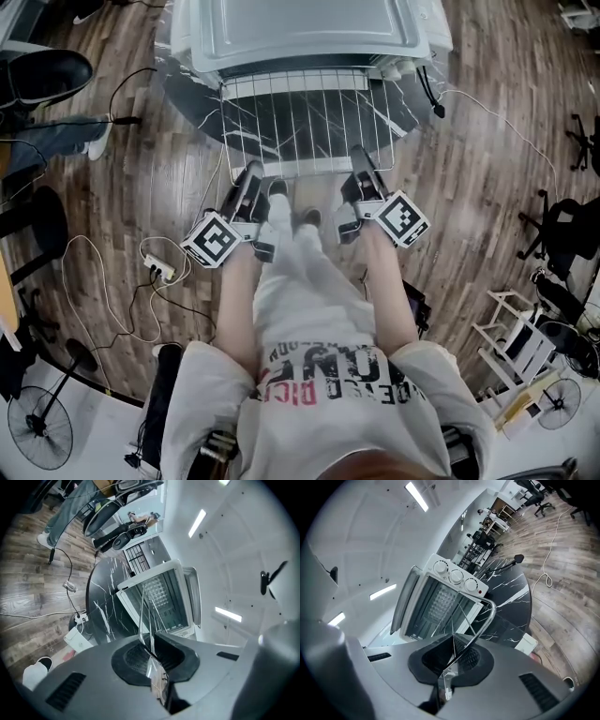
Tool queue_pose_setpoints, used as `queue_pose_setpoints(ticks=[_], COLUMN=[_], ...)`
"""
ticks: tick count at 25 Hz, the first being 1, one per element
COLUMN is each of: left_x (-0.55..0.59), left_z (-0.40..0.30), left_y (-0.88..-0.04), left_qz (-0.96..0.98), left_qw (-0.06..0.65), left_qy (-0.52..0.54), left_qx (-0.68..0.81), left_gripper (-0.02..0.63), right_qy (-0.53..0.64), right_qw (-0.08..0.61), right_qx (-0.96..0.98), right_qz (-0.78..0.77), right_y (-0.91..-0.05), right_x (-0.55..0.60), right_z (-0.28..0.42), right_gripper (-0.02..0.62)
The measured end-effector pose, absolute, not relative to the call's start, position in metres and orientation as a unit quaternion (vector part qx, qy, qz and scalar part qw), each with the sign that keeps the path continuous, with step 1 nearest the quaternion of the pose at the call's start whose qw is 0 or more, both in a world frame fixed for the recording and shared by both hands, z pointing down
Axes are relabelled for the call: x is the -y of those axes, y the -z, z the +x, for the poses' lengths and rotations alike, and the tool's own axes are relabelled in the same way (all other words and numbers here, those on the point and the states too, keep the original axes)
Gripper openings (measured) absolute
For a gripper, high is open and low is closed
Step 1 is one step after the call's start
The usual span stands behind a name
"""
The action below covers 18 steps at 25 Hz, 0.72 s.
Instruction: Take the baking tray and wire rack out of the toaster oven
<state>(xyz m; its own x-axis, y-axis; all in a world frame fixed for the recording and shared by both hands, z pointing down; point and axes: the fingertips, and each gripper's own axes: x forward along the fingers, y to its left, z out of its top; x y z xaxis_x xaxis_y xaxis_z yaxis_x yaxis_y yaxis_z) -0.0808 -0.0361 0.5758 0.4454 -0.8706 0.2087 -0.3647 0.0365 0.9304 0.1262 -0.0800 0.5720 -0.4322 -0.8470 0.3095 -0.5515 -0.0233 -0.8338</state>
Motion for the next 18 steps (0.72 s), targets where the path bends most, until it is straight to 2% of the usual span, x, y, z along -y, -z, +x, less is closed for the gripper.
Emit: queue_pose_setpoints(ticks=[18], left_x=[-0.036], left_z=[-0.058], left_y=[-0.496], left_qz=[0.686], left_qw=[0.494], left_qy=[0.253], left_qx=[0.470], left_gripper=[0.015], right_qy=[0.451], right_qw=[0.178], right_qx=[-0.739], right_qz=[-0.469], right_y=[-0.479], right_x=[0.015], right_z=[0.144], right_gripper=[0.002])
